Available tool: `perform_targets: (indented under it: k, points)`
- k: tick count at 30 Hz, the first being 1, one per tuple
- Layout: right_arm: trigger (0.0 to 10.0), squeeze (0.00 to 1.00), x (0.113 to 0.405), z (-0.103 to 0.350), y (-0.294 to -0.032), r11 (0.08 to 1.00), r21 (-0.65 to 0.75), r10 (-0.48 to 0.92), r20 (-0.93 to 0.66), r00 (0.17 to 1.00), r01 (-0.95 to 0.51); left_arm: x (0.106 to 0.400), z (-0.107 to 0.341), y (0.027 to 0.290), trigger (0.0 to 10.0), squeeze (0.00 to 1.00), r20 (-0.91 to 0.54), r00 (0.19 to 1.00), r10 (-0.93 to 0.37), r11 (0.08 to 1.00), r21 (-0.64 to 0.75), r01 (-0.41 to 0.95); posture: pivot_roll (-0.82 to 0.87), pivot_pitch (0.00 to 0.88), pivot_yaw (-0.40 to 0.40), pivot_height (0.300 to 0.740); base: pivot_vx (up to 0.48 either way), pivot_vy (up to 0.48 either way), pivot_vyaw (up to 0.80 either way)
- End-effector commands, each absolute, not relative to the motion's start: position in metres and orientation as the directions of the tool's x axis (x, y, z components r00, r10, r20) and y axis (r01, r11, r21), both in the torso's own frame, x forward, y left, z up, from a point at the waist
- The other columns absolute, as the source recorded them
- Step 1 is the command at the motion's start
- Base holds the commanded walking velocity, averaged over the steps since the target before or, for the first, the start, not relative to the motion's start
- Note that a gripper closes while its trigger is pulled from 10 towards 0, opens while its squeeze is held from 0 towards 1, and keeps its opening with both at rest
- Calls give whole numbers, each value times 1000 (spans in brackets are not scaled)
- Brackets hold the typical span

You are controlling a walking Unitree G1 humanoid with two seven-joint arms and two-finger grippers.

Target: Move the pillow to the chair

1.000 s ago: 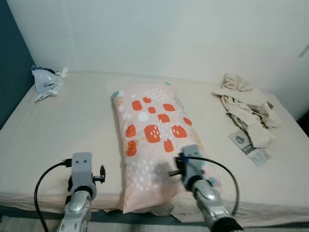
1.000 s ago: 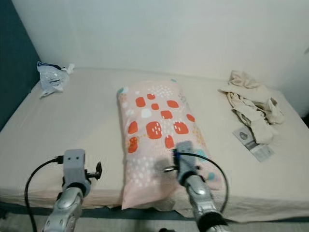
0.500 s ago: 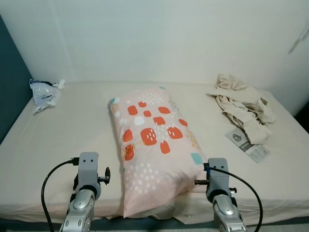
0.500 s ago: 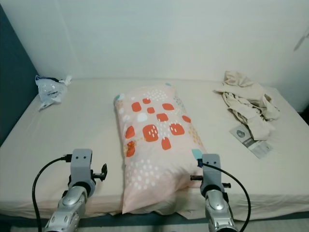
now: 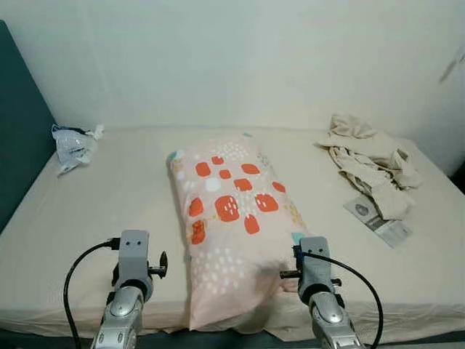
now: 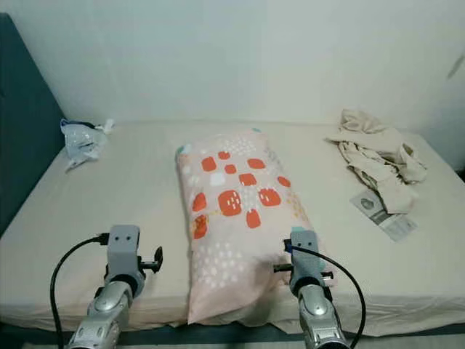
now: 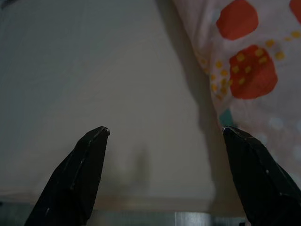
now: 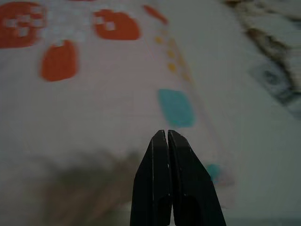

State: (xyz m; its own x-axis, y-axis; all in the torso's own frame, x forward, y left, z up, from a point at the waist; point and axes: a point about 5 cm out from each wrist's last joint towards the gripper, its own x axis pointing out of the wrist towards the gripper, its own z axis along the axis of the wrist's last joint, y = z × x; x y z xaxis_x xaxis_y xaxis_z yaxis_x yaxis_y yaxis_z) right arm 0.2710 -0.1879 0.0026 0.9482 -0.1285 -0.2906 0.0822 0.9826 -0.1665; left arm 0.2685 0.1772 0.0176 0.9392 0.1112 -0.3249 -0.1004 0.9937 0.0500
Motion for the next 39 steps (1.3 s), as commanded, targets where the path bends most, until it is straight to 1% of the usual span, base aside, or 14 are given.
perform_targets:
  k: [1, 2, 4, 5, 8, 10, 13, 17, 18, 21, 22, 24, 35, 39]
  points:
    - [10000, 0, 265, 1, -200, 970, -130, -236, -300, 924, 206, 267, 15, 179, 10000, 0, -355, 927, 122, 992, 29, -119, 17, 110, -27, 740, 0, 0, 0]
    - [10000, 0, 265, 1, -200, 970, -130, -236, -300, 924, 206, 267, 15, 179, 10000, 0, -355, 927, 122, 992, 29, -119, 17, 110, -27, 740, 0, 0, 0]
    - [10000, 0, 268, 3, -199, 975, -115, -216, -293, 931, 190, 269, 18, 185, 10000, 0, -363, 919, 152, 981, -61, -186, 21, 88, -24, 740, 0, 0, 0]
    - [10000, 0, 269, 2, -200, 975, -114, -215, -297, 930, 189, 270, 19, 184, 10000, 0, -356, 923, 145, 983, -55, -176, 18, 109, -33, 740, 0, 0, 0]
    - [10000, 0, 270, 3, -199, 978, -103, -202, -296, 933, 179, 269, 20, 183, 10000, 0, -346, 929, 128, 987, -47, -153, 14, 89, -39, 740, 0, 0, 0]
    - [10000, 0, 273, 7, -189, 988, -111, -133, -270, 954, 107, 268, 20, 185, 10000, 0, -346, 929, 132, 985, -61, -162, 1, 95, -25, 740, 0, 0, 0]
    - [10000, 0, 273, 6, -185, 988, -135, -109, -268, 957, 75, 265, 11, 182, 10000, 0, -382, 915, 128, 985, -59, -162, 13, 79, -2, 740, 0, 0, 0]
    - [10000, 0, 268, 2, -188, 981, -174, -138, -284, 949, 91, 264, 11, 177, 10000, 0, -391, 914, 105, 991, -40, -131, 17, 59, -24, 740, 0, 0, 0]
    - [10000, 0, 269, 4, -188, 982, -162, -137, -276, 951, 95, 268, 15, 177, 10000, 0, -382, 919, 98, 990, -57, -130, 11, 83, -30, 740, 0, 0, 0]
    - [10000, 0, 268, 1, -189, 985, -150, -129, -293, 947, 87, 270, 14, 182, 10000, 0, -389, 910, 144, 983, -46, -175, 14, 69, -12, 740, 0, 0, 0]
    - [10000, 0, 267, -1, -191, 984, -155, -131, -299, 945, 88, 269, 14, 181, 10000, 0, -385, 913, 134, 987, -31, -158, 11, 85, -14, 740, 0, 0, 0]
    - [10000, 0, 267, 1, -194, 984, -146, -139, -292, 946, 100, 269, 14, 176, 10000, 0, -378, 920, 101, 994, -10, -113, 10, 67, -12, 740, 0, 0, 0]
    - [10000, 0, 280, 11, -192, 986, -135, -131, -270, 954, 97, 291, 28, 174, 10000, 0, -339, 937, 84, 996, 15, -84, -14, 51, 5, 740, 0, 0, 0]
    - [10000, 0, 279, 10, -191, 987, -126, -130, -267, 955, 99, 289, 26, 174, 10000, 0, -344, 936, 71, 997, 29, -65, -37, 51, 23, 740, 0, 0, 0]
